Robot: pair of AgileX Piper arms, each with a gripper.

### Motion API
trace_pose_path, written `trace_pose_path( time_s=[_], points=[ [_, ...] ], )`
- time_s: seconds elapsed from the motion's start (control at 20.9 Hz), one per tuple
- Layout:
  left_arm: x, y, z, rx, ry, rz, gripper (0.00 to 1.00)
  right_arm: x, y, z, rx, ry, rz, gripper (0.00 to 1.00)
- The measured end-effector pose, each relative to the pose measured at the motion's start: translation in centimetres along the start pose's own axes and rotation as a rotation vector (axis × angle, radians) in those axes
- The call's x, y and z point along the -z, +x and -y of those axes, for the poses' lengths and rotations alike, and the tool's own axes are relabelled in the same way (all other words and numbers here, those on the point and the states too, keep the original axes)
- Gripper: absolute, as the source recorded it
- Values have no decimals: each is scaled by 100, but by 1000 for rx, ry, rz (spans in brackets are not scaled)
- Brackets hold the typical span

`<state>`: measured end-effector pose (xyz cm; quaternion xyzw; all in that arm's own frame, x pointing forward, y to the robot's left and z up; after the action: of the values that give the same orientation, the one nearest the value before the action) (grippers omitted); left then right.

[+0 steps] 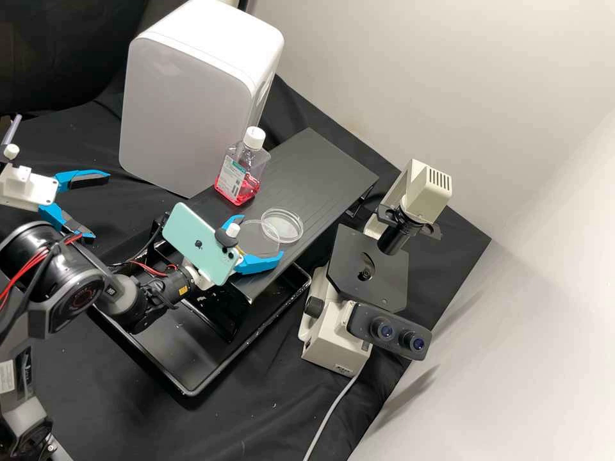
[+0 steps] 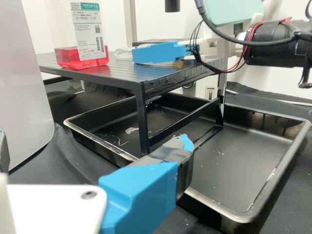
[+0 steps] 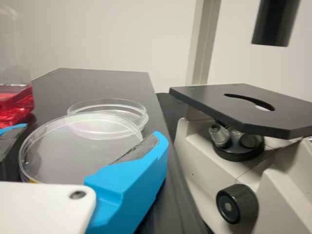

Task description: Place the lid on the petri dish

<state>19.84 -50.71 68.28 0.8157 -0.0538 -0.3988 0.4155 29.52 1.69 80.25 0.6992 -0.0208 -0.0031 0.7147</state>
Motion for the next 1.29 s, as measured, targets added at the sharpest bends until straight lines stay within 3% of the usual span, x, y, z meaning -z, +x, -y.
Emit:
trace_pose_path(
  time_s=[0.14,0.38,0.67,0.91,1.15,1.29],
  points=[
    [0,0,0,0,0,0,100,0,-16,-90,-22,5,6,0],
    [0,0,0,0,0,0,100,80,73,-220,-59,19,-16,0],
    [0,0,0,0,0,0,100,181,249,-313,-70,26,-30,0],
    [-15,3,3,1,1,6,100,164,423,-283,-43,28,-7,0],
    [-12,5,11,5,0,6,100,79,591,-208,-18,38,58,0],
    [-11,7,16,7,-1,5,100,79,661,-180,-21,38,61,0]
  ],
)
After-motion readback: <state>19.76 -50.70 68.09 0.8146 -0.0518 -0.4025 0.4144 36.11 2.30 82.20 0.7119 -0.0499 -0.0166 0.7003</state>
